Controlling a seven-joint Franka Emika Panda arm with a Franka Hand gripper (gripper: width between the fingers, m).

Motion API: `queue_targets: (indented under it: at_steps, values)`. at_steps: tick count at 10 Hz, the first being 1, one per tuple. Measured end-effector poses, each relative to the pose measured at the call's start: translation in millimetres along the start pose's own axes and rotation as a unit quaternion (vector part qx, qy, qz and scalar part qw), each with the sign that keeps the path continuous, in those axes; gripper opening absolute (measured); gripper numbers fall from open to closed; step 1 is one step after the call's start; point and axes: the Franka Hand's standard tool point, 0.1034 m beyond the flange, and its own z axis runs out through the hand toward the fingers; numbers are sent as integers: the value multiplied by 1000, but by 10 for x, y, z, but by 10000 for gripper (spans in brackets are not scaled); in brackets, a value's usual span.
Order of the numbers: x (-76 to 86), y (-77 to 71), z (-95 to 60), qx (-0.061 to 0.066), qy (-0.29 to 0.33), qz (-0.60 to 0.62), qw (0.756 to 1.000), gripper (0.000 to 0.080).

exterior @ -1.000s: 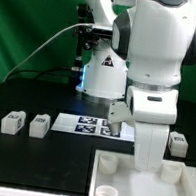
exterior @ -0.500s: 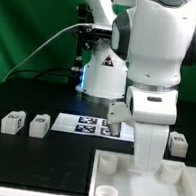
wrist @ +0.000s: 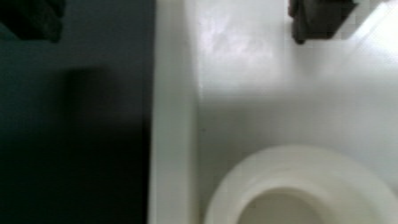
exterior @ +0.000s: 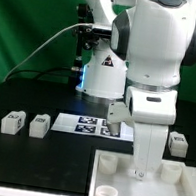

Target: Assemble one leg

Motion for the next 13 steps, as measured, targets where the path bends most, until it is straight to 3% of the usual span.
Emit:
queue_targets:
  at_steps: [6,7,8,10,13]
  values:
    - [-3,-1,3,0,0,0,1000,649]
    - [-5,11,-33,-2,0,21,1000,649]
    - [-14,21,-182,-13,-1,58,998,649]
    - [153,-126,-389,-23,-1,140,990,649]
    - [475,-281,-480,-33,10,325,945,649]
